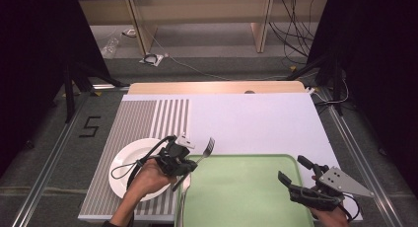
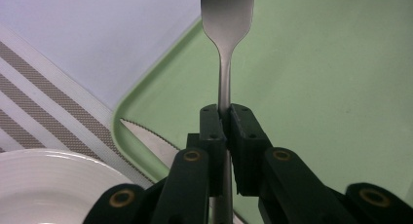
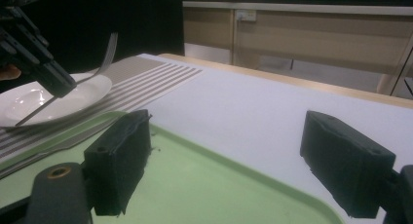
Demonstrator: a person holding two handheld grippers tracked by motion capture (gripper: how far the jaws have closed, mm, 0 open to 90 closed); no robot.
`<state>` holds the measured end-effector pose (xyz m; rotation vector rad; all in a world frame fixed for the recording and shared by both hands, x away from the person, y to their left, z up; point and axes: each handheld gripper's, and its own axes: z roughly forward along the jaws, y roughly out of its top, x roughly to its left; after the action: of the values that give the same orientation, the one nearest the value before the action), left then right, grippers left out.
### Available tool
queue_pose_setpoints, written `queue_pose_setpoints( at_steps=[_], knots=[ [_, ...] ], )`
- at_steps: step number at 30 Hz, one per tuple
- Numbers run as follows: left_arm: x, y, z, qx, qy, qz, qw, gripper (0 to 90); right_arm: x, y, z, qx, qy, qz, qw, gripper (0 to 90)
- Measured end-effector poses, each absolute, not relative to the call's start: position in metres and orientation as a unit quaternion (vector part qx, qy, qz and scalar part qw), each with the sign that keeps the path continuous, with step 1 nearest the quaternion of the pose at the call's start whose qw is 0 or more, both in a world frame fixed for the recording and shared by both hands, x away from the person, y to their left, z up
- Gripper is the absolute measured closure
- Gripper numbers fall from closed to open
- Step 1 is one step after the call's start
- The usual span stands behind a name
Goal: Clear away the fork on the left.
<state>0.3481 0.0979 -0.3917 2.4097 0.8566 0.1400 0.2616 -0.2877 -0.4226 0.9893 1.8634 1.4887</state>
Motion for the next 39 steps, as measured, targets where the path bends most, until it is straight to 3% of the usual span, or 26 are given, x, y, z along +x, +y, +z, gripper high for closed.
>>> queue_pose_setpoints(
  at_steps=[39],
  knots=[
    [0.312,0.057,-0.430,0.927,0.296,-0.045,0.228,84.1,0.261,-0.289,-0.421,0.366,0.693,0.554,0.282,19.8]
  ],
)
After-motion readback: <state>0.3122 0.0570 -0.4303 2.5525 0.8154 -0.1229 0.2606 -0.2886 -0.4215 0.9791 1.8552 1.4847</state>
